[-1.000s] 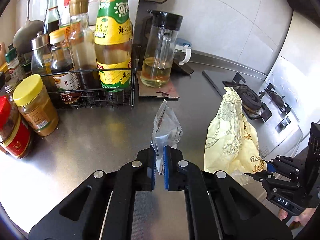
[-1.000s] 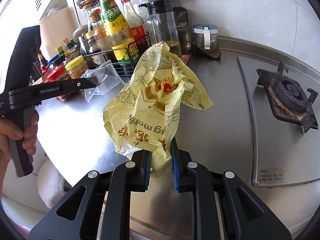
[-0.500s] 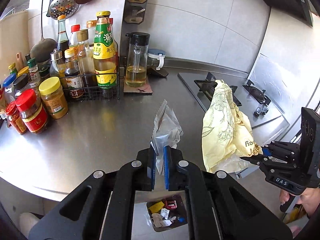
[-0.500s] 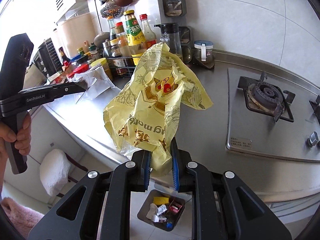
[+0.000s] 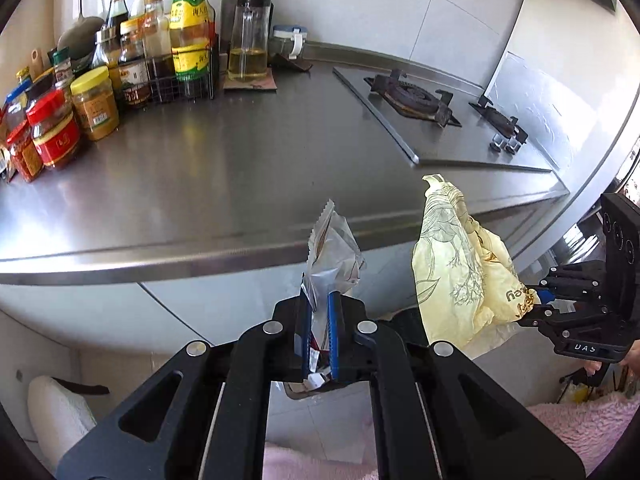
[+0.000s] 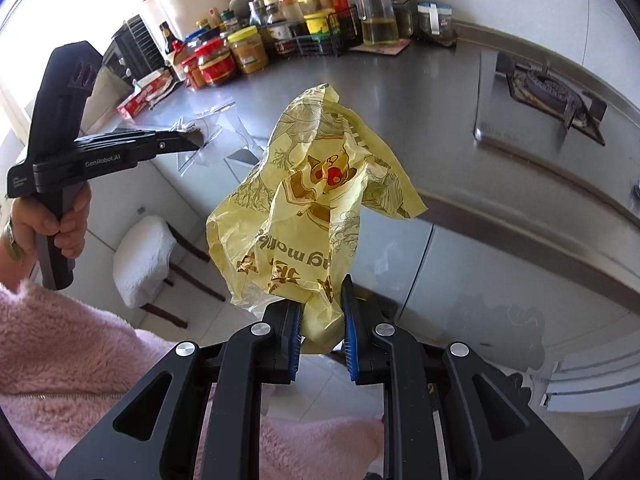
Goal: Collect trash
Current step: 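Carry the clear bag and yellow plastic bag down over the bin, then open both tools to drop both bags into the bin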
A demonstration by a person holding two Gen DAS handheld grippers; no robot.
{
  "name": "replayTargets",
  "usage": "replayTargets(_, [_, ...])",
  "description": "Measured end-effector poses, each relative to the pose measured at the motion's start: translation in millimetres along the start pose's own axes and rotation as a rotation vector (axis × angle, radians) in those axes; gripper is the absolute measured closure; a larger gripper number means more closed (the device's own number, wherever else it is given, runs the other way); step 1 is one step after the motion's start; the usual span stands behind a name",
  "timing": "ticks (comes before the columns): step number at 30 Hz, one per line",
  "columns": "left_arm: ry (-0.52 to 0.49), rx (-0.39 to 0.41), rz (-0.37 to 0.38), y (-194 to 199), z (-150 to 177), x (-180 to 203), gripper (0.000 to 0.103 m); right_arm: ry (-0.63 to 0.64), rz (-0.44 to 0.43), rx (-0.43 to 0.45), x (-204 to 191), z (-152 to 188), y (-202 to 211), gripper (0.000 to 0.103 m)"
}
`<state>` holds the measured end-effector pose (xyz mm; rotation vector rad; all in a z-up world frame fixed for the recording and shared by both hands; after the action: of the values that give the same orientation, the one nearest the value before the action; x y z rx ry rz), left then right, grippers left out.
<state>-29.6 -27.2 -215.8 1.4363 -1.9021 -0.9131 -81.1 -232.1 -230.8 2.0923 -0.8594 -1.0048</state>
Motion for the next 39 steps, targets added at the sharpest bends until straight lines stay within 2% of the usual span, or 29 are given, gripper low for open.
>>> replayTargets(5, [0.006,-0.109,-0.011,-42,37,11,0.097,-0.084,-0.002,-0.093,22,35,-34,0.084])
replayTargets(14, [0.015,-0.248,-0.023,-132,82,18,0.097,-0.201,0.091,-0.247,66,92,-134,0.084])
replayTargets(24, [0.082,-0.347,-0.037,-224,124,6,0.097,-0.324,0.1,-0.253,99,116,-221,0.084])
replayTargets(35, [0.141,-0.458,-0.031,-311,145,-3,0.095,-0.415,0.088,-0.306,125,133,-286,0.083])
replayTargets(37, [0.151,-0.466,-0.028,-316,144,-4,0.09,-0.406,0.096,-0.296,124,129,-289,0.078])
replayTargets(38, [0.158,-0.464,-0.028,-315,145,-6,0.085,-0.405,0.098,-0.289,125,127,-291,0.07])
replayTargets(39, [0.159,-0.46,-0.034,-315,144,-7,0.077,-0.404,0.099,-0.281,126,125,-291,0.049])
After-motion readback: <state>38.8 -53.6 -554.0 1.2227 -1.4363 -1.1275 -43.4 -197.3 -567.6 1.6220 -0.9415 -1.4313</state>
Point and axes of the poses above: each gripper's, at about its wrist camera, not at the fingertips, and y roughly against the way its jaws point, x to its right, z to its underside, the point moved 4 cm from there along -y, roughly the way its jaws point, and after that the axes turned 11 degrees about -z, right-handed, at the moved point
